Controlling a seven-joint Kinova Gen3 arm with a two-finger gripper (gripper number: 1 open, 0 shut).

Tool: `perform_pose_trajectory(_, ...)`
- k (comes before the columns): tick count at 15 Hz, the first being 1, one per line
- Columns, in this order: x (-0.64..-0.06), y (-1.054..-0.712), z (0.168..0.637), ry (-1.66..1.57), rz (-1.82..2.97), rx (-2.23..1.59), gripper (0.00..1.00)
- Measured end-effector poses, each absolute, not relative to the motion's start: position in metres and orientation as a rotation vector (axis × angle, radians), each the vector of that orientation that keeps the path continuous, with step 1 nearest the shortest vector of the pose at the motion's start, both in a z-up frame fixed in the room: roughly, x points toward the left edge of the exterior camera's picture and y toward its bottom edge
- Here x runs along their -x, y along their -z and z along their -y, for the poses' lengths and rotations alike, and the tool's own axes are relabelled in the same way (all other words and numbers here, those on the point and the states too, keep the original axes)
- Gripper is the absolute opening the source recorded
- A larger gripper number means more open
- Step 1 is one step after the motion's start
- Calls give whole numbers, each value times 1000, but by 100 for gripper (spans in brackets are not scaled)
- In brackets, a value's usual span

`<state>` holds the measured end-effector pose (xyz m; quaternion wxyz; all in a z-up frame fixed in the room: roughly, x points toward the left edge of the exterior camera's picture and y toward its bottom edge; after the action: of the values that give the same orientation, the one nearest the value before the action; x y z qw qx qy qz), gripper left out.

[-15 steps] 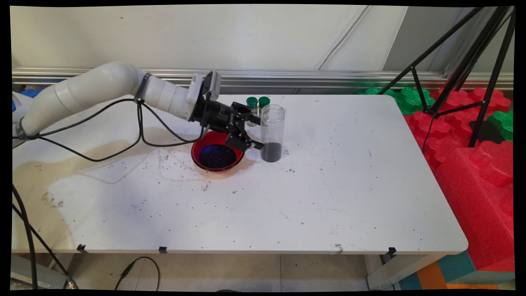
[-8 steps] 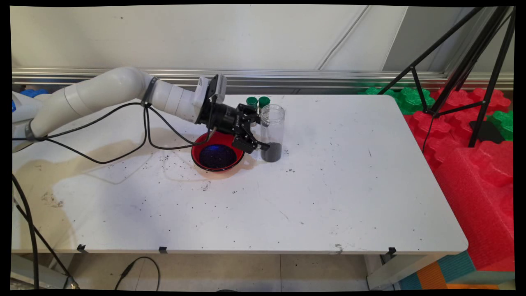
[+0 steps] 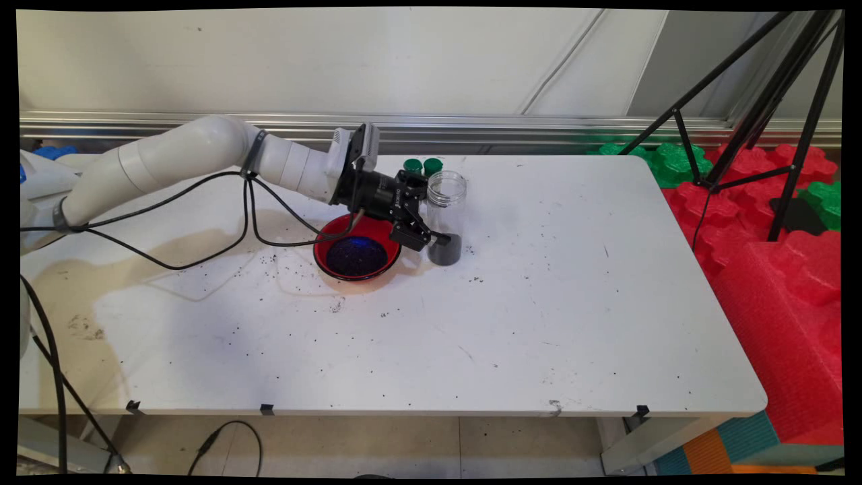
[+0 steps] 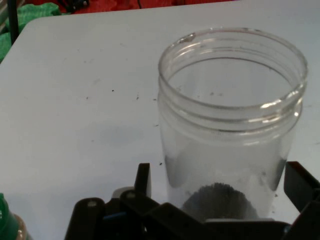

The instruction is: Pick up the black seasoning powder from the table

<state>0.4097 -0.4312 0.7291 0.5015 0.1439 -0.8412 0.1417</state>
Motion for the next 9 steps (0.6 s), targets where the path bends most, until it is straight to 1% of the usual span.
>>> perform_pose_trajectory(9, -405, -726, 435, -354, 2018, -343, 100)
